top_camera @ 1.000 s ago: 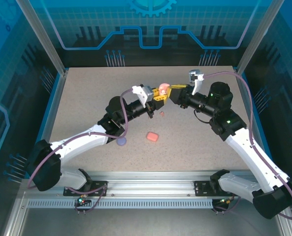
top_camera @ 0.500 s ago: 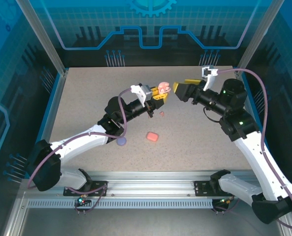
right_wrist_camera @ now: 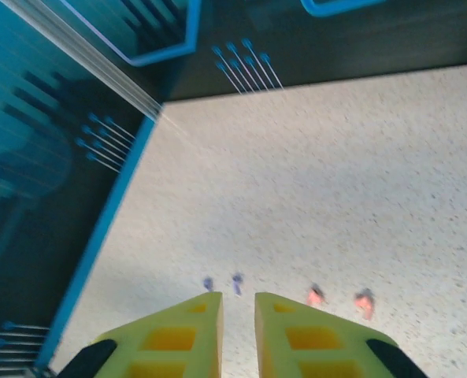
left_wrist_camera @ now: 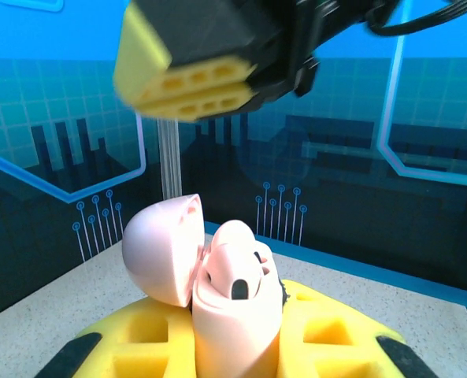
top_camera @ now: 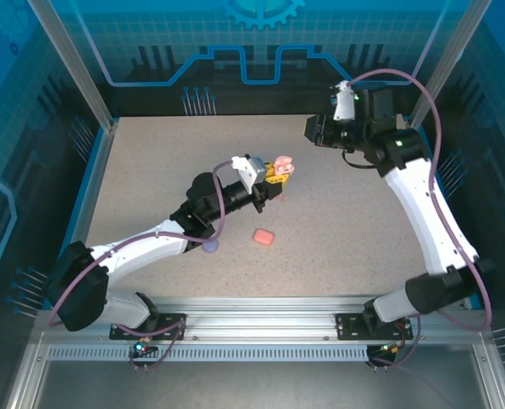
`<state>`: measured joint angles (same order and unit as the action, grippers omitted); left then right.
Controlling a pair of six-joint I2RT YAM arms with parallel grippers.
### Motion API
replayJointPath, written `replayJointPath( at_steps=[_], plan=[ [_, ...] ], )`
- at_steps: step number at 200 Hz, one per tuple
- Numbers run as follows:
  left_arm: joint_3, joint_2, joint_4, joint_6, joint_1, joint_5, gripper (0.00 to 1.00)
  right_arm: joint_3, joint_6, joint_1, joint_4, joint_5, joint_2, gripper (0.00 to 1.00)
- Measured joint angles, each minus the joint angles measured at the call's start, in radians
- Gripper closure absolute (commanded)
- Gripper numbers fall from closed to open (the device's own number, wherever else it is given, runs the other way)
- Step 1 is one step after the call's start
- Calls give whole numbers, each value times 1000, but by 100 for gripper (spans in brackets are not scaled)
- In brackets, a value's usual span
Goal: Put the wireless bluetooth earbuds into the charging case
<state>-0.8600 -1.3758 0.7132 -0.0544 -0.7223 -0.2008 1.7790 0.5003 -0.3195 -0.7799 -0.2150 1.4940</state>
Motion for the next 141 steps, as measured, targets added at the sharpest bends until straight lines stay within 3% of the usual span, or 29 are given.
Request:
replayJointPath(
  at_steps=[71, 141],
  plan=[
    [1, -4, -10, 4, 0, -17, 100, 116, -39, -72, -142, -5, 207, 93],
    [1, -45, -14, 4, -1, -24, 100, 5, -57, -140, -146, -1, 129, 96]
  ],
)
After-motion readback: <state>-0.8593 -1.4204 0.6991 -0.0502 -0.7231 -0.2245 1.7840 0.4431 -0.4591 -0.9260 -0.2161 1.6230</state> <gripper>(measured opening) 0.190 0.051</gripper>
